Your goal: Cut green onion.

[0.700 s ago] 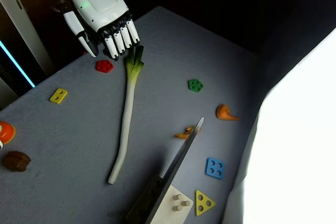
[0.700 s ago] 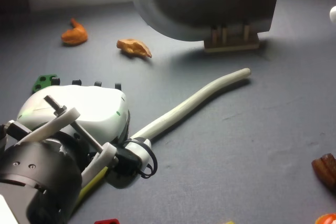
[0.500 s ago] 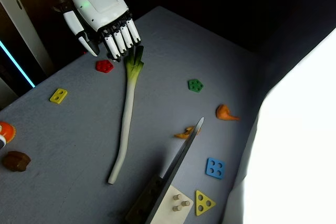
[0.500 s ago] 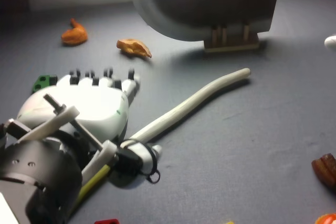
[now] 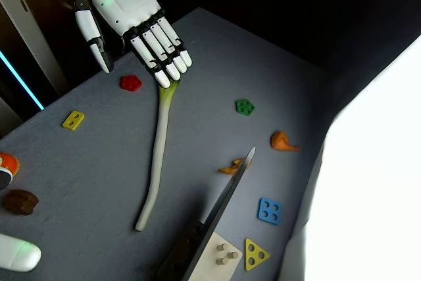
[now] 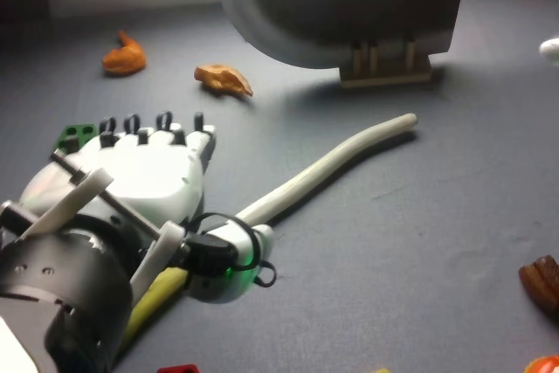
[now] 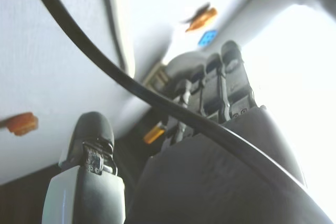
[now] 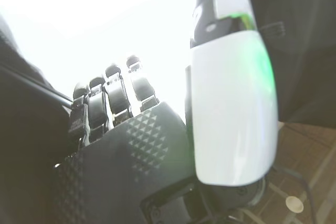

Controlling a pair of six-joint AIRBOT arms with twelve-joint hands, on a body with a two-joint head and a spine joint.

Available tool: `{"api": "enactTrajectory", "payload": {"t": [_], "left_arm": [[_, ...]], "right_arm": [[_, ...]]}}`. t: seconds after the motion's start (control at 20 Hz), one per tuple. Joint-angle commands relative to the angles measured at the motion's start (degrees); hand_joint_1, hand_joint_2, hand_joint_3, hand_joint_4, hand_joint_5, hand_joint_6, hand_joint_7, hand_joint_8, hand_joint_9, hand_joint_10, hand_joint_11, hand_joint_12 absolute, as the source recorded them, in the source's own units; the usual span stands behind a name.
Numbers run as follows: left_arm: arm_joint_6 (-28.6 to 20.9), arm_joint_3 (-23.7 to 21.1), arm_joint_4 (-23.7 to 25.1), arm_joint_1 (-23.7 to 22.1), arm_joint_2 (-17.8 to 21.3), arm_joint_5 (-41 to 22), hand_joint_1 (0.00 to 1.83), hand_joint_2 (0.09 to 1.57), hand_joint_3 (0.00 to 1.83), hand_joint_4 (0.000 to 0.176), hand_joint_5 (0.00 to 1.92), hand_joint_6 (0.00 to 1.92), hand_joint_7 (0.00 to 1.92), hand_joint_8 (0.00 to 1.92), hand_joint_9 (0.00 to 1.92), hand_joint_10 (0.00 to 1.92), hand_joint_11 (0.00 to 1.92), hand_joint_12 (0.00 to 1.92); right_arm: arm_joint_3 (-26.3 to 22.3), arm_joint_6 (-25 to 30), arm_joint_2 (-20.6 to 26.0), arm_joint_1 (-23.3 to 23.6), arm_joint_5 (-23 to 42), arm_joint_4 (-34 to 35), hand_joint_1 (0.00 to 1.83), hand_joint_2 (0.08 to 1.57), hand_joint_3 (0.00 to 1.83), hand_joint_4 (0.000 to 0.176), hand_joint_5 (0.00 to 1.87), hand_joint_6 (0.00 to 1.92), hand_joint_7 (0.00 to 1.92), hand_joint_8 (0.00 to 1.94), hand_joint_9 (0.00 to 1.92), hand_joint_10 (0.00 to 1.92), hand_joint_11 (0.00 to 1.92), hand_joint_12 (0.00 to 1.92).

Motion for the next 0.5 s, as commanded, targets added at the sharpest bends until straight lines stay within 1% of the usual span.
{"api": "enactTrajectory", "payload": {"t": [0.0, 0.05, 0.1, 0.15, 0.2, 0.25, 0.35, 0.45], "left_arm": [[-0.7, 0.0, 4.7, 0.1, 0.0, 2.7, 0.35, 1.27, 0.0, 0.048, 0.01, 0.0, 0.01, 0.0, 0.02, 0.01, 0.0, 0.2], [-1.8, 0.1, 4.5, 0.8, -0.1, 3.1, 0.35, 1.27, 0.0, 0.045, 0.01, 0.0, 0.01, 0.0, 0.03, 0.01, 0.0, 0.2], [-3.2, 0.1, 4.5, 1.8, -0.2, 3.3, 0.35, 1.27, 0.0, 0.049, 0.01, 0.0, 0.01, 0.0, 0.04, 0.01, 0.0, 0.28], [-5.2, 0.1, 4.7, 3.1, -0.3, 3.6, 0.38, 1.26, 0.0, 0.045, 0.03, 0.01, 0.02, 0.0, 0.06, 0.01, 0.0, 0.3], [-6.7, 0.1, 5.0, 4.5, -0.4, 3.7, 0.37, 1.26, 0.0, 0.047, 0.03, 0.0, 0.03, 0.0, 0.06, 0.01, 0.0, 0.27], [-7.7, 0.1, 5.1, 5.6, -0.5, 3.8, 0.37, 1.27, 0.0, 0.043, 0.01, 0.01, 0.03, 0.0, 0.04, 0.01, 0.0, 0.15], [-9.4, 0.1, 6.5, 8.6, -1.0, 3.9, 0.36, 1.28, 0.0, 0.043, 0.0, 0.0, 0.0, 0.0, 0.01, 0.0, 0.0, 0.02], [-9.4, -0.1, 8.2, 10.9, -1.2, 3.9, 0.33, 1.29, 0.0, 0.037, 0.0, 0.0, 0.0, 0.0, 0.01, 0.0, 0.02, 0.02]], "right_arm": [[1.4, 0.6, -0.3, 0.9, 7.1, -0.4, 1.02, 0.92, 0.0, 0.037, 0.0, 0.0, 0.0, 0.0, 0.0, 0.0, 0.0, 0.0], [3.5, 1.6, -1.6, 0.9, 6.8, -0.5, 1.12, 0.93, 0.01, 0.043, 0.0, 0.0, 0.0, 0.0, 0.0, 0.0, 0.0, 0.0], [5.5, 2.8, -2.9, 0.9, 6.1, -0.8, 1.13, 0.95, 0.02, 0.054, 0.0, 0.0, 0.0, 0.0, 0.0, 0.0, 0.0, 0.0], [8.1, 6.4, -4.3, 1.0, 4.2, -2.4, 1.15, 0.96, 0.02, 0.052, 0.0, 0.0, 0.0, 0.0, 0.0, 0.0, 0.0, 0.0], [10.5, 10.4, -5.5, 1.3, 2.7, -3.9, 1.14, 0.95, 0.02, 0.054, 0.0, 0.0, 0.0, 0.0, 0.0, 0.0, 0.0, 0.0], [12.2, 12.5, -6.4, 1.4, 2.0, -4.7, 1.17, 0.94, 0.01, 0.047, 0.0, 0.0, 0.0, 0.0, 0.0, 0.0, 0.0, 0.0], [16.1, 16.7, -8.6, 1.4, 0.5, -6.5, 1.16, 0.95, 0.01, 0.042, 0.0, 0.0, 0.0, 0.0, 0.0, 0.0, 0.0, 0.0], [19.7, 22.7, -10.6, 1.3, -0.1, -9.5, 1.15, 0.96, 0.02, 0.037, 0.0, 0.0, 0.0, 0.0, 0.0, 0.0, 0.0, 0.0]]}}
